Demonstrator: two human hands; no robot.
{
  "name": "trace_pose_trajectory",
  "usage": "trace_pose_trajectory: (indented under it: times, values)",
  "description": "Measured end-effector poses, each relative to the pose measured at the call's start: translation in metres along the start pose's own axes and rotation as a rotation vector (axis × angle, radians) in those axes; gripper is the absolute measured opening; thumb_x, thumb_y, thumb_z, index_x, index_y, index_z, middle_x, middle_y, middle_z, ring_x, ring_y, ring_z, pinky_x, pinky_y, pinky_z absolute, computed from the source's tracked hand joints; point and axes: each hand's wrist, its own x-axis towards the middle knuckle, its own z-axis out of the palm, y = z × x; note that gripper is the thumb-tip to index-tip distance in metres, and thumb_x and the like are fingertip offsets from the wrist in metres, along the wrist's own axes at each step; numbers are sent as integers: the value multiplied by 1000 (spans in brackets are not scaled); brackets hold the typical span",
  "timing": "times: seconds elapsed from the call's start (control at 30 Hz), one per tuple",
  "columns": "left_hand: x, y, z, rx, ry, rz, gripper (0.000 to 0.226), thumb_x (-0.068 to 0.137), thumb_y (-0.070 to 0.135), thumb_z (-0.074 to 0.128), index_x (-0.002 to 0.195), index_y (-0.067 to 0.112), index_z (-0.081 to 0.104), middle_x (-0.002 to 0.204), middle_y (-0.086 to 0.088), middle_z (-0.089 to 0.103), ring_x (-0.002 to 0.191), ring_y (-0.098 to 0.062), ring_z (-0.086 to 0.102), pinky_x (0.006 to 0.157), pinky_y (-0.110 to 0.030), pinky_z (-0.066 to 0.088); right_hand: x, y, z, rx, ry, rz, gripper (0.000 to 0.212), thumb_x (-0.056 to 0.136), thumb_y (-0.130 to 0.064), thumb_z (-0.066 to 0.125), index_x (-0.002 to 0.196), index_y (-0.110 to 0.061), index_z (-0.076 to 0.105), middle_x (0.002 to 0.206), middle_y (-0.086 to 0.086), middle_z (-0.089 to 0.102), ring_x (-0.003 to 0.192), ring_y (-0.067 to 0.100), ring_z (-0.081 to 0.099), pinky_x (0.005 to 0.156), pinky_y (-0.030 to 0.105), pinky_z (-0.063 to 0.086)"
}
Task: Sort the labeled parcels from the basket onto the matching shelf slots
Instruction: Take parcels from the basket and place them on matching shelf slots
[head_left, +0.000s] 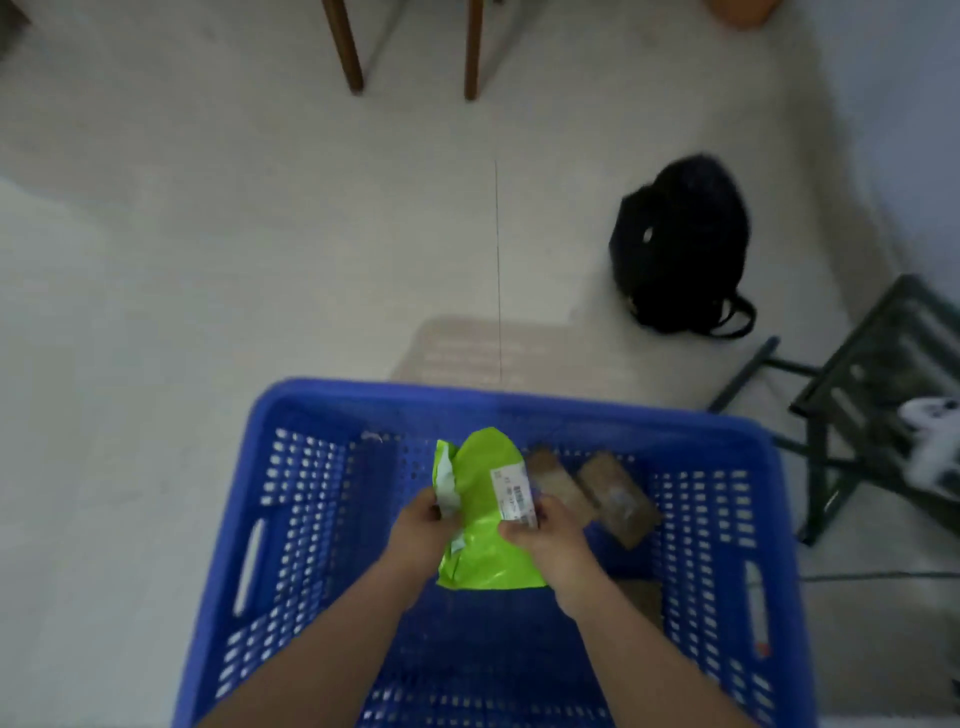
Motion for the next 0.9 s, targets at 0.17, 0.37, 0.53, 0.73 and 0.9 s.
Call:
trace_pose_trajectory:
  times: [0.17, 0.37, 0.53, 0.73, 0.9]
  values:
    - [-110, 150, -33, 65, 32, 142, 27, 87, -5, 57, 82, 22, 61, 80, 2, 66, 77, -18, 61, 66, -25, 52, -124, -144, -36, -34, 59, -103, 18, 81, -7, 68, 95, -5, 56, 94, 9, 63, 81, 20, 59, 72, 32, 48]
    - [-259, 361, -75, 53, 51, 395, 14, 68, 18, 65, 81, 20, 61, 77, -11, 63, 80, -24, 59, 77, -45, 52, -276, -341, -86, -99, 132, -340, 15, 81, -9, 69, 89, -11, 56, 82, 7, 59, 76, 20, 57, 70, 37, 51]
    - [-372, 513, -101, 17, 16, 665, 30, 86, -10, 55, 115, -4, 60, 84, -6, 62, 66, -11, 60, 58, -19, 50, -395, -482, -123, -58, 220, -612, 15, 78, -9, 72, 92, -5, 67, 85, 12, 66, 77, 22, 61, 68, 31, 47]
    - [-488, 629, -126, -84, 81, 902, 32, 78, -10, 61, 108, 0, 63, 99, -12, 65, 91, -26, 62, 83, -39, 53, -533, -596, -153, -10, 273, -864, 30, 80, -14, 73, 106, -1, 63, 103, 13, 68, 89, 27, 65, 77, 35, 51]
    - [-571, 675, -135, -181, 73, 1053, 29, 82, -9, 58, 107, 5, 61, 102, -15, 64, 95, -31, 62, 87, -43, 52, -614, -632, -164, 122, 248, -1004, 26, 82, -8, 70, 105, -7, 58, 111, 11, 65, 93, 24, 61, 85, 38, 50]
